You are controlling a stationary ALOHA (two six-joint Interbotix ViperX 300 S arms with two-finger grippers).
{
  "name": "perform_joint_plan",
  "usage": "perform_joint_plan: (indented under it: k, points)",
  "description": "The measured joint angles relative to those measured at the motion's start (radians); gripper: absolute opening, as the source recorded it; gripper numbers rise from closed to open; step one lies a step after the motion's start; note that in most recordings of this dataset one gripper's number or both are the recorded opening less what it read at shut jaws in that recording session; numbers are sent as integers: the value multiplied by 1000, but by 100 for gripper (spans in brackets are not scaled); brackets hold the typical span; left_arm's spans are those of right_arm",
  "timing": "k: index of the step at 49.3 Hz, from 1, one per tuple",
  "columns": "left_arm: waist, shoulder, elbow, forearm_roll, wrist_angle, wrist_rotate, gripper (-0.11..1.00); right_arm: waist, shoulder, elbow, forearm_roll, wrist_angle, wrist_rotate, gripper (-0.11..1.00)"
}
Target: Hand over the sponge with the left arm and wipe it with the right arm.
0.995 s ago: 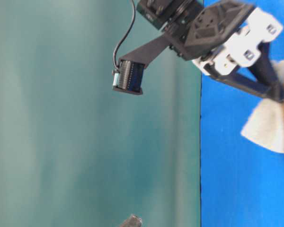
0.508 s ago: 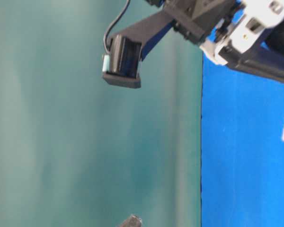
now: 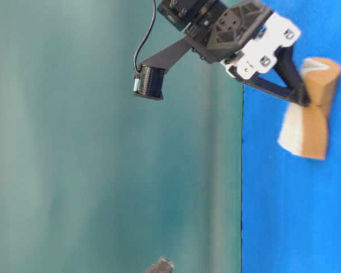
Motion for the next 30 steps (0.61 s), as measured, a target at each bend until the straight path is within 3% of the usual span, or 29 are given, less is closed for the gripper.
perform_joint_plan:
  k: [8, 16, 22, 30]
  points:
    - [0, 18, -6, 0, 0, 0, 83, -46, 0, 0, -12, -12, 0, 17]
    - [0, 25, -9, 0, 0, 0, 83, -34, -2, 0, -12, -14, 12, 17]
    - [0, 26, -9, -2, 0, 0, 83, 23, -2, 2, 2, -12, 20, 17]
    - [0, 26, -9, 0, 0, 0, 83, 161, -2, 0, 51, -12, 37, 17]
